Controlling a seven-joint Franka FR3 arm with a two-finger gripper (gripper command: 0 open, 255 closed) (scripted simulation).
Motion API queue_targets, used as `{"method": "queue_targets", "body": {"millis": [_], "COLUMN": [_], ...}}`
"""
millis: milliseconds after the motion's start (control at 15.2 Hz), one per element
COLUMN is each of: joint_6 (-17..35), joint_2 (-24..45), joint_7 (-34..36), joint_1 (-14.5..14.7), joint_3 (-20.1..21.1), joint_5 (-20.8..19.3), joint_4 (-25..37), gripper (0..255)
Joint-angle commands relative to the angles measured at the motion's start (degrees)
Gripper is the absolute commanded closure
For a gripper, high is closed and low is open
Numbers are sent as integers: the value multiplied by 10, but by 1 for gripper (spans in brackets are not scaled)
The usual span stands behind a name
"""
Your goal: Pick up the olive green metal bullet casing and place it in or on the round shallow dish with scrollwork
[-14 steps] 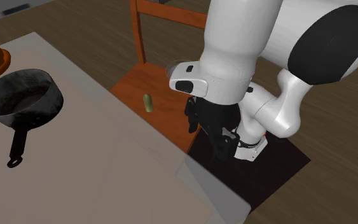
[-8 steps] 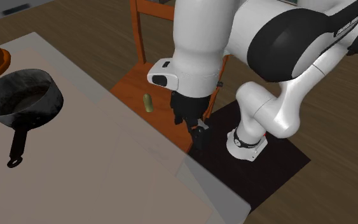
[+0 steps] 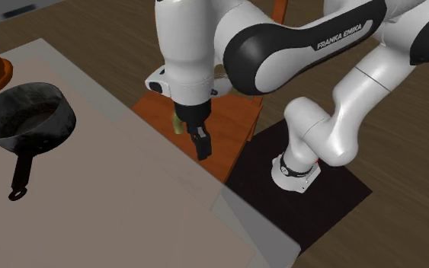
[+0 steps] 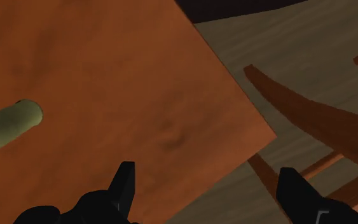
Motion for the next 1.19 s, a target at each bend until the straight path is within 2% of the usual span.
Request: {"method": "queue_targets", "body": {"millis": [0, 924, 1122], "joint_6": [3, 24, 40], "joint_2": [21, 219, 226], "joint_7": [-10, -82, -84], "joint_1": [-11, -81, -83], "joint_3": [-17, -135, -139], "joint_5": [-11, -52, -52], "joint_4": [7, 114, 103], "gripper": [0, 0, 0]}}
